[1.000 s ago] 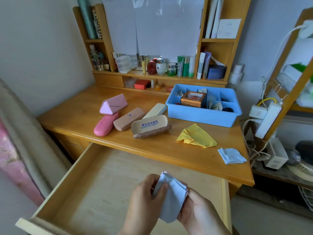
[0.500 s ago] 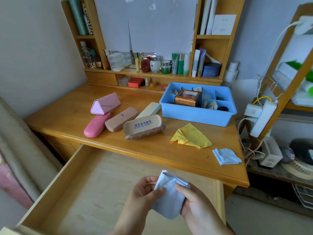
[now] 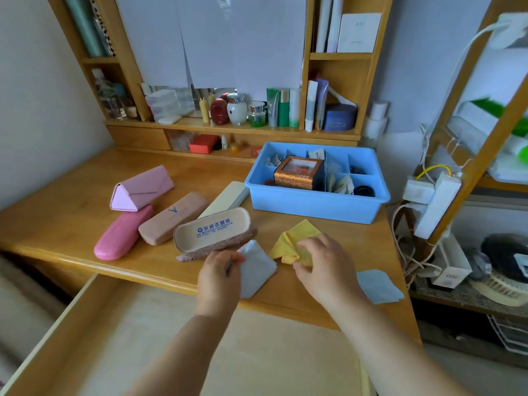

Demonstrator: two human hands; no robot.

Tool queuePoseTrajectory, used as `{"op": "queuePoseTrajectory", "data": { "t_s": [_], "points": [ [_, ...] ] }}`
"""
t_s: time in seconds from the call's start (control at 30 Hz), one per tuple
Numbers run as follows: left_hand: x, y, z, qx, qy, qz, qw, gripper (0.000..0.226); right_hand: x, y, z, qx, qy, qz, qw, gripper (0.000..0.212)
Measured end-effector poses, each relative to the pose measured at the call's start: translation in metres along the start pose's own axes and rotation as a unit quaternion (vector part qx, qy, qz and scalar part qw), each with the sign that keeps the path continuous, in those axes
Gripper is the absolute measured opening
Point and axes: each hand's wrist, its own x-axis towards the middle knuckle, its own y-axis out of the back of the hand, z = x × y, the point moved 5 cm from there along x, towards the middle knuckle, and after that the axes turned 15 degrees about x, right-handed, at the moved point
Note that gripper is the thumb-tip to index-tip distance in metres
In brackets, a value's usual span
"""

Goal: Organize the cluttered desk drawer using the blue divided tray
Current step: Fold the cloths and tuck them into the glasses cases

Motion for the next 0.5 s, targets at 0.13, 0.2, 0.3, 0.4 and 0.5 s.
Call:
{"op": "queuePoseTrajectory", "data": {
  "t_s": [0.13, 0.2, 0.3, 0.4, 0.5],
  "points": [
    [0.0, -0.005, 0.003, 0.206, -0.135, 0.04, 0.968, 0.013, 0.013, -0.014, 0.011, -0.072, 0.01, -0.058, 0.996, 0.025],
    [-0.002, -0.004, 0.007, 0.297, -0.168, 0.026, 0.94, 0.015, 0.016, -0.004, 0.006, -0.038, 0.008, -0.006, 0.999, 0.02],
    [-0.003, 0.001, 0.011, 0.33, -0.19, -0.015, 0.925, 0.025, 0.018, 0.018, -0.004, 0.099, -0.02, 0.036, 0.994, 0.014],
    [-0.018, 0.023, 0.03, 0.162, -0.23, 0.015, 0.959, 0.026, 0.005, 0.037, -0.024, 0.335, -0.07, -0.019, 0.939, 0.028],
    [-0.039, 0.037, 0.046, -0.066, -0.174, -0.048, 0.981, 0.053, -0.023, 0.043, -0.041, 0.419, -0.105, -0.09, 0.897, 0.036]
  ]
}}
